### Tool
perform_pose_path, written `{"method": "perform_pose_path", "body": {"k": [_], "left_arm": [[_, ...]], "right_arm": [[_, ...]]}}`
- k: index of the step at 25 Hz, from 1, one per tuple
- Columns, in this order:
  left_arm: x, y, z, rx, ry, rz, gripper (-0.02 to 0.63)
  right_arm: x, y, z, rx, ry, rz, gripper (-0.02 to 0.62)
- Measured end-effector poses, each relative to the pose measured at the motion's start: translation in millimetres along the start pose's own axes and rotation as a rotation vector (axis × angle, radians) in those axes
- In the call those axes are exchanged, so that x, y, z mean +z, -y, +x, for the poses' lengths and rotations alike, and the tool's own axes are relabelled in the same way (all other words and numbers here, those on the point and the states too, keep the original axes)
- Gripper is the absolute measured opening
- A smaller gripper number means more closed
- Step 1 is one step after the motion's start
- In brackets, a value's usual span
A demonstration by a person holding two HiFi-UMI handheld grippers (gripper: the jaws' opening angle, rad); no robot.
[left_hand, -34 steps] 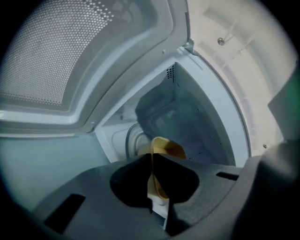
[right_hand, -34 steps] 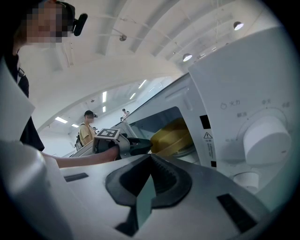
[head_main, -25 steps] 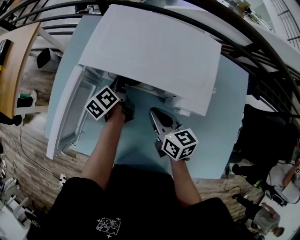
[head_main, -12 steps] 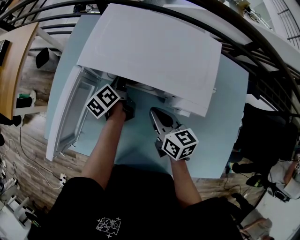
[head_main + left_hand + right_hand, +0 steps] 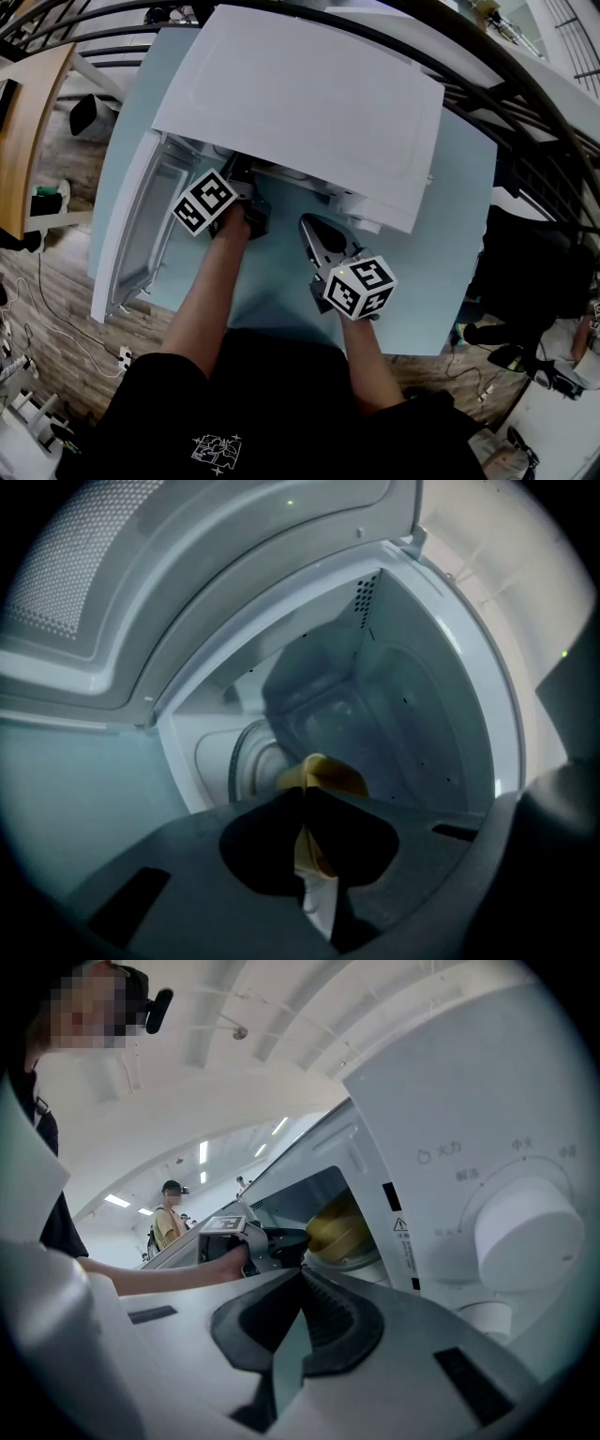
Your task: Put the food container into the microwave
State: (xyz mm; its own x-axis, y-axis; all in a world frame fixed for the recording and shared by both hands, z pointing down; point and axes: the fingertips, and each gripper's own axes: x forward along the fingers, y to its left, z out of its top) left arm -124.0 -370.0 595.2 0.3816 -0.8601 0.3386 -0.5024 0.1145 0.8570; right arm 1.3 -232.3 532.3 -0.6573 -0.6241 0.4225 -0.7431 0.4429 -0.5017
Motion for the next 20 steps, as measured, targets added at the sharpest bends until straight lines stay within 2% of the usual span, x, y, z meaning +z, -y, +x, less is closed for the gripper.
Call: {"method": "perform_pose_path", "body": {"k": [5, 20], "left_arm": [[-2.0, -4.3, 1.3, -0.012, 0.005, -0.033, 0.028], [-1.7, 3.0, 9.1, -0.061, 0.003, -0.024, 0.030]], "right_arm": [[-2.5, -0.3, -1.3, -0.003, -0.006, -0.001, 0.006], [-4.9, 3.7, -9.1, -0.019, -0.012, -0.001, 0.006]]}}
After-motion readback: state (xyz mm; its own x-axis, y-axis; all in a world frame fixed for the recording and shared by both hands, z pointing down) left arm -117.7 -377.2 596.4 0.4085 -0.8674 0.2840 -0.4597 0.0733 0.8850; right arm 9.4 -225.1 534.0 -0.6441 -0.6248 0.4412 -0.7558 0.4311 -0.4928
